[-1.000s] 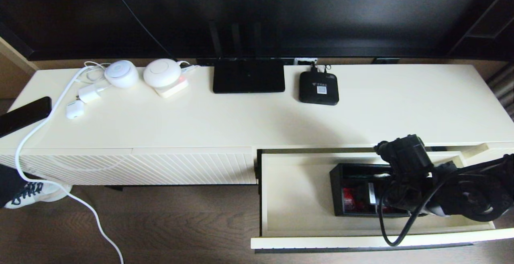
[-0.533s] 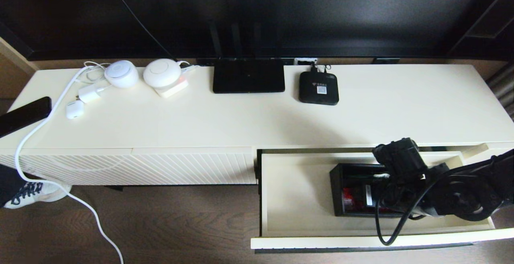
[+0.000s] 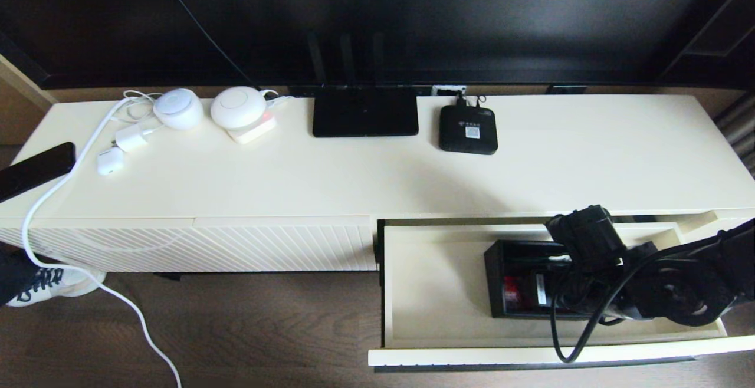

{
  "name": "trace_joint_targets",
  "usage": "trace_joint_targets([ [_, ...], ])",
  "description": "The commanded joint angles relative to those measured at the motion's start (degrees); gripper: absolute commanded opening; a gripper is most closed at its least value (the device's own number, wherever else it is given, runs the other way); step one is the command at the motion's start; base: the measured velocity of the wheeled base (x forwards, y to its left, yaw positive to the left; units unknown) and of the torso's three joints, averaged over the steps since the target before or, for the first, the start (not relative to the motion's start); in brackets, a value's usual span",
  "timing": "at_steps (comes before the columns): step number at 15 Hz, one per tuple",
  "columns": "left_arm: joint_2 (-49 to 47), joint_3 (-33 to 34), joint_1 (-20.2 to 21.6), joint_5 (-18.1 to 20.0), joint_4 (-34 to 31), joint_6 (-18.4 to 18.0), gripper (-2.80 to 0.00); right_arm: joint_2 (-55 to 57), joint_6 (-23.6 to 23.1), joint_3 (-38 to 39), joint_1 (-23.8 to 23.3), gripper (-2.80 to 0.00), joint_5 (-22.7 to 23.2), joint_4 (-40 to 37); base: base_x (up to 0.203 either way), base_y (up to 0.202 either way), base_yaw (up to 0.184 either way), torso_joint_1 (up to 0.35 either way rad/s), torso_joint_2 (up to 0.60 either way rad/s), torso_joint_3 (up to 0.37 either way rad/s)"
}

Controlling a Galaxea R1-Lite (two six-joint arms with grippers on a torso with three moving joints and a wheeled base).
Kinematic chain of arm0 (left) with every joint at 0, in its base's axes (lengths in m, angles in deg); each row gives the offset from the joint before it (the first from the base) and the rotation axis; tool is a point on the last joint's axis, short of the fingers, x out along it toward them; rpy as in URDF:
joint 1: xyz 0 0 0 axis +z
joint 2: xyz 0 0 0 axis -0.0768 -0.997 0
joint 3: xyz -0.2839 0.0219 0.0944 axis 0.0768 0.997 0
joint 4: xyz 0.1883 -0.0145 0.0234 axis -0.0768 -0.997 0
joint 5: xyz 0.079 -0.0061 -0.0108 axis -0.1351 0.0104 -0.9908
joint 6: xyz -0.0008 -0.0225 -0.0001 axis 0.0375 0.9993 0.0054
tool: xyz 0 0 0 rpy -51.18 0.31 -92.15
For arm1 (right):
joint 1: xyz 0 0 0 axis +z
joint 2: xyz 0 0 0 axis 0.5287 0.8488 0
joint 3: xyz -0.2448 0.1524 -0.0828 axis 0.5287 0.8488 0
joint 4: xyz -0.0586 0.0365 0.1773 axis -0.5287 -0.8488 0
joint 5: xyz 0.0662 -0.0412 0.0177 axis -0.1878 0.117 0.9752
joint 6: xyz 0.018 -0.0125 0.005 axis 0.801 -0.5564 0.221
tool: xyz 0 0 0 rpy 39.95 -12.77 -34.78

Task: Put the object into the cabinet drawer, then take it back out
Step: Take the storage box out of the drawer and put it on the table

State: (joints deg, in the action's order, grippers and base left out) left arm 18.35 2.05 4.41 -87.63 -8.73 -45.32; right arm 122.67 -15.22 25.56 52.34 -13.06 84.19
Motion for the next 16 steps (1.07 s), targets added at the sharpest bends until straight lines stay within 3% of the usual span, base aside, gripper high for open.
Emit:
trace_joint_targets([
  [1,0.0,0.0,0.0,0.0,0.0,0.0,-2.80,-0.3,0.1,-0.2,0.1,-2.80,-0.1,0.1,0.000,0.000,0.000,0.000,0.00,0.000],
  [16,0.0,0.0,0.0,0.0,0.0,0.0,-2.80,-5.0,0.1,2.3,0.3,-2.80,2.3,0.0,0.000,0.000,0.000,0.000,0.00,0.000],
])
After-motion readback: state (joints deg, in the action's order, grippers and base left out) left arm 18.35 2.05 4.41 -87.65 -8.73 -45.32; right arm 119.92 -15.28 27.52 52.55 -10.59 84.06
